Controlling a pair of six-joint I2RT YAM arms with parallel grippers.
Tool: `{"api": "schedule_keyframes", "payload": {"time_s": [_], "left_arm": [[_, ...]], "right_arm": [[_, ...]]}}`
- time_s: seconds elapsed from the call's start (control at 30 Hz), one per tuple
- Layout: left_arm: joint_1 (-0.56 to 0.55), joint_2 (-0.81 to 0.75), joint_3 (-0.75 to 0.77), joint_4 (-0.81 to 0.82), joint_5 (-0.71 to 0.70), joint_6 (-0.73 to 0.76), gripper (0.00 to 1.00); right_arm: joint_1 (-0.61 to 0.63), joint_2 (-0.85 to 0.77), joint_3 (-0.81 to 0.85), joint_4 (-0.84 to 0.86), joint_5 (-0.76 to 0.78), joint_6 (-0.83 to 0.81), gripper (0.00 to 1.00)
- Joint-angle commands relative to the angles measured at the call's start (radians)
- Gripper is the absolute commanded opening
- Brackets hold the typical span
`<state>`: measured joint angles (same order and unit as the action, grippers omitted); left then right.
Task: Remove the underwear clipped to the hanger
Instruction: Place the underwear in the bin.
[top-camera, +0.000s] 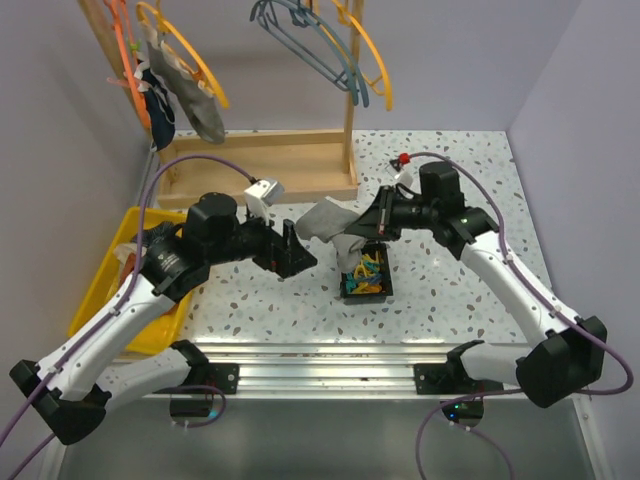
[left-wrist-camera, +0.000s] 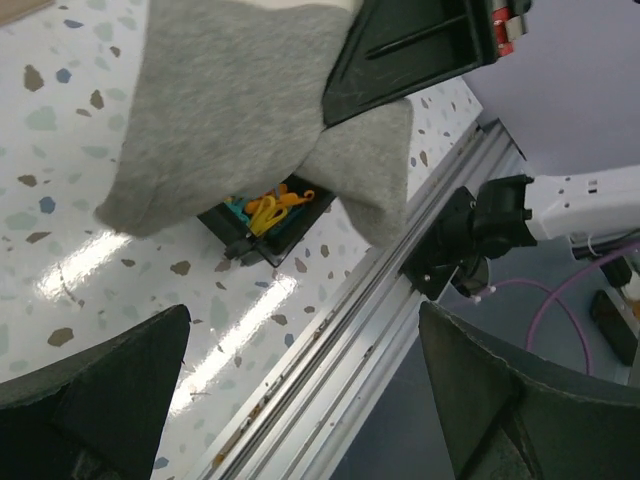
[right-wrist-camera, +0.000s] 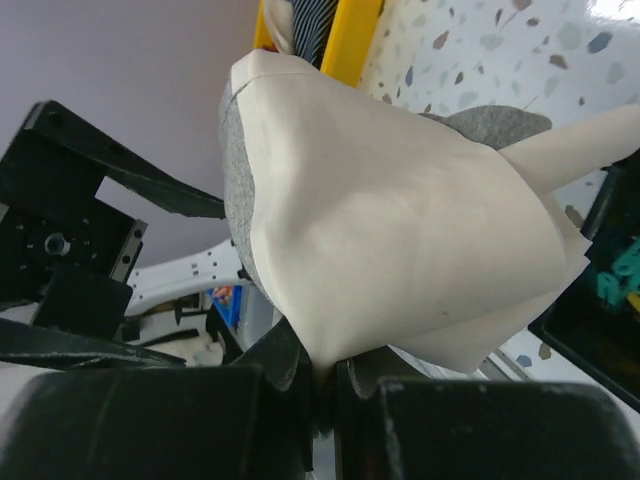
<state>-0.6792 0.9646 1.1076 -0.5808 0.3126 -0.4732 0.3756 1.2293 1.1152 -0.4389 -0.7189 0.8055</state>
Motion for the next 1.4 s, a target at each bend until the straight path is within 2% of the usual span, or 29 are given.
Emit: {"api": "schedule_keyframes", "payload": {"time_s": [0.0,0.13,0.3,0.4,0.63,0.7,0.9,1.13,1.27,1.37], "left_arm": [[0.001,-0.012,0.004,0.157,0.178,0.088,1.00],[-0.026,0.034,0.037,0.151,0.201,0.152,1.00],[-0.109,0.091,0.037,0.115,0.111,0.220,1.00],[-0.121,0.117,0.040,0.098,-0.010,0.232,1.00],[-0.131,0.115,0.070,0.073,-0.416,0.278,1.00],[-0.134,0.109,0.087,0.062,-0.452,0.304,1.00],[-0.135,0.123,0.090,0.042,-0.382,0.366,1.00],[-0.135,0.181,0.051,0.081,-0.210,0.409,1.00],[-0.135,0.203,0.048,0.059,-0.188,0.443,1.00],[-0.135,0.200,0.038,0.050,-0.207,0.462,0.86]], "right_arm": [[0.072,0.033,0.012,0.100,-0.068,0.037,0.00],[0.101,0.041,-0.011,0.155,0.012,0.160,0.00],[0.157,0.081,0.038,0.151,0.032,0.227,0.00],[0.190,0.116,0.087,0.111,0.035,0.236,0.00],[0.238,0.141,0.101,0.109,0.035,0.264,0.00],[0.237,0.144,0.104,0.098,0.036,0.261,0.00],[0.238,0.170,0.109,0.101,0.012,0.265,0.00],[0.237,0.217,0.172,0.112,-0.043,0.271,0.00],[0.236,0.222,0.192,0.129,-0.076,0.284,0.00],[0.237,0.222,0.196,0.121,-0.108,0.287,0.00]]}}
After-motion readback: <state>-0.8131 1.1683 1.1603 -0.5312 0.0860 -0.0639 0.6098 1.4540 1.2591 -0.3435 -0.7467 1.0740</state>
